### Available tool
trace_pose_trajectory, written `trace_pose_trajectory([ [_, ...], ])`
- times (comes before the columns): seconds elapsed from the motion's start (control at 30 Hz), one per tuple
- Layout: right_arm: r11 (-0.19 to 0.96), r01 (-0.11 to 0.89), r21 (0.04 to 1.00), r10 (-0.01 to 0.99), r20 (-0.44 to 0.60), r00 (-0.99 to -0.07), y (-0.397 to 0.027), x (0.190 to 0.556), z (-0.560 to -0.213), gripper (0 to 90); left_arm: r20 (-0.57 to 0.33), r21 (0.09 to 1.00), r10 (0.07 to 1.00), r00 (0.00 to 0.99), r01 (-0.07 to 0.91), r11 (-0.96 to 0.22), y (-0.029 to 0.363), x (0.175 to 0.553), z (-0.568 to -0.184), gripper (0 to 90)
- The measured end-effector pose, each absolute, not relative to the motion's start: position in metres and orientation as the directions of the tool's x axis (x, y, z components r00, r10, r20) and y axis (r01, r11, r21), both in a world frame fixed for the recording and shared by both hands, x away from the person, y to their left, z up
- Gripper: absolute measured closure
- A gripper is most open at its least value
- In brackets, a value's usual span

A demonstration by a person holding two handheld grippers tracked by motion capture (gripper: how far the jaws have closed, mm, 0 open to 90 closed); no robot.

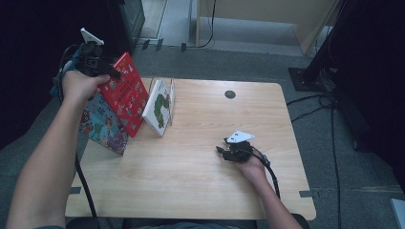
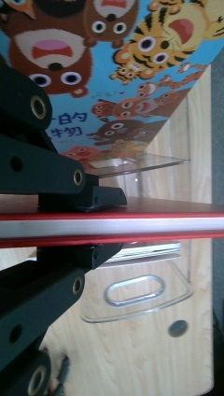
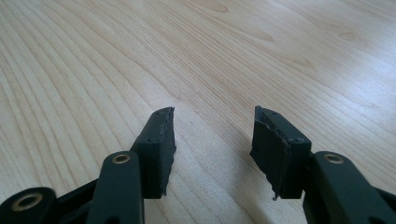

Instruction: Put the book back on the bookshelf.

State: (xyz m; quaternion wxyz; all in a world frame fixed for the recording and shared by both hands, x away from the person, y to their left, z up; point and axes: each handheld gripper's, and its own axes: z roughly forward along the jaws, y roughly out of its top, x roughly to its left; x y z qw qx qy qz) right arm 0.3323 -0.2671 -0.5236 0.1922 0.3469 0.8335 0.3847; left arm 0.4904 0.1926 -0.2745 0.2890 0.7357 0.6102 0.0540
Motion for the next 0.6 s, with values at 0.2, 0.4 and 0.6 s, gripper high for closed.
trace_pose_trajectory([
  [0.2, 0.473, 0.417, 0.776, 0.73, -0.08, -0.678, -0.266, 0.329, -0.524, 48.9, -0.28, 0.509, 0.929, 0.241, 0.858, -0.07, 0.187, 0.5, -0.279, 79.0],
  [0.4, 0.462, 0.43, 0.776, 0.739, -0.069, -0.67, -0.267, 0.327, -0.524, 48.8, -0.304, 0.514, 0.924, 0.233, 0.857, -0.048, 0.192, 0.502, -0.291, 78.3],
  [0.6, 0.459, 0.435, 0.775, 0.74, -0.062, -0.67, -0.268, 0.327, -0.524, 48.2, -0.297, 0.498, 0.929, 0.219, 0.866, -0.045, 0.201, 0.499, -0.288, 70.9],
])
